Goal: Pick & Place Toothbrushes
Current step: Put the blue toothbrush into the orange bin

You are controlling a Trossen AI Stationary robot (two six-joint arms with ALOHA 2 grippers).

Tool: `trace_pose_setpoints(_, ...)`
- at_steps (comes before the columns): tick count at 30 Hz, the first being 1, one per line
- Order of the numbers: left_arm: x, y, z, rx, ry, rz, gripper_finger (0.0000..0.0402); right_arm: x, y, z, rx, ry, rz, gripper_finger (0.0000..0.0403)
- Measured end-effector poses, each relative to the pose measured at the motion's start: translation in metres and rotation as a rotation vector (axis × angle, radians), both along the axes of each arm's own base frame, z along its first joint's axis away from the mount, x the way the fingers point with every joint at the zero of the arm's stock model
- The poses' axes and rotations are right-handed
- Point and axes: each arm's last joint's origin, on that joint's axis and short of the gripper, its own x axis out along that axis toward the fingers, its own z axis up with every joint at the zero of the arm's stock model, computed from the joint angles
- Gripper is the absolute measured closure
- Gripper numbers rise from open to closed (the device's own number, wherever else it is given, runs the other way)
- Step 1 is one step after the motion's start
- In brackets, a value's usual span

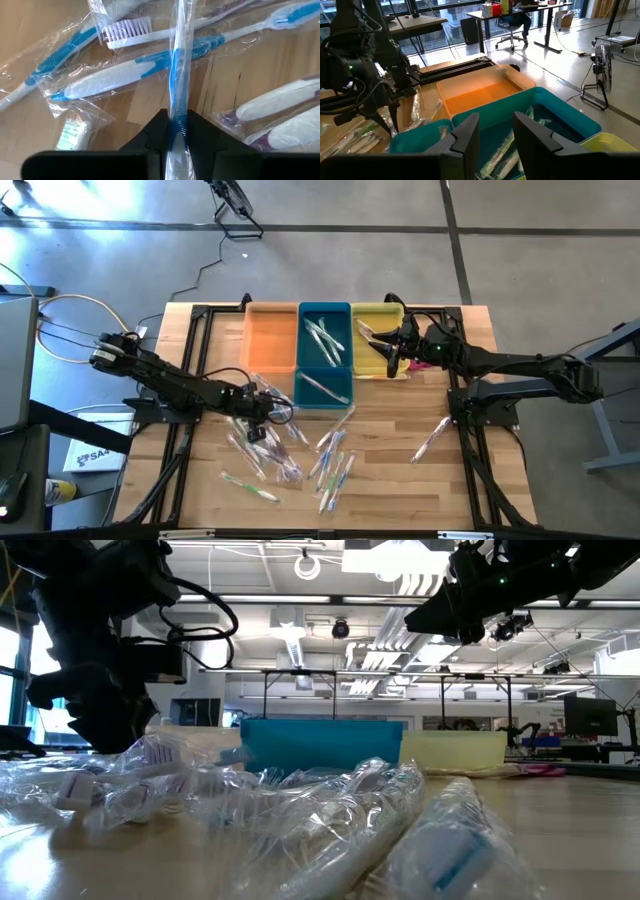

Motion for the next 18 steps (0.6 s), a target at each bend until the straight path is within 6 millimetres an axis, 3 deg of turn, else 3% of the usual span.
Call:
trace_pose_setpoints(5,-0.004,0.000,0.010,-0.023,-0.038,-0.008,0.0352,0.000,0.000,0.000,0.000,0.000,0.000,0.0292)
trace_pose_setpoints(18,-0.021,0.009,0.061,0.053,-0.331,0.068,0.0353,0.000,0.000,0.000,0.000,0.000,0.000,0.0292)
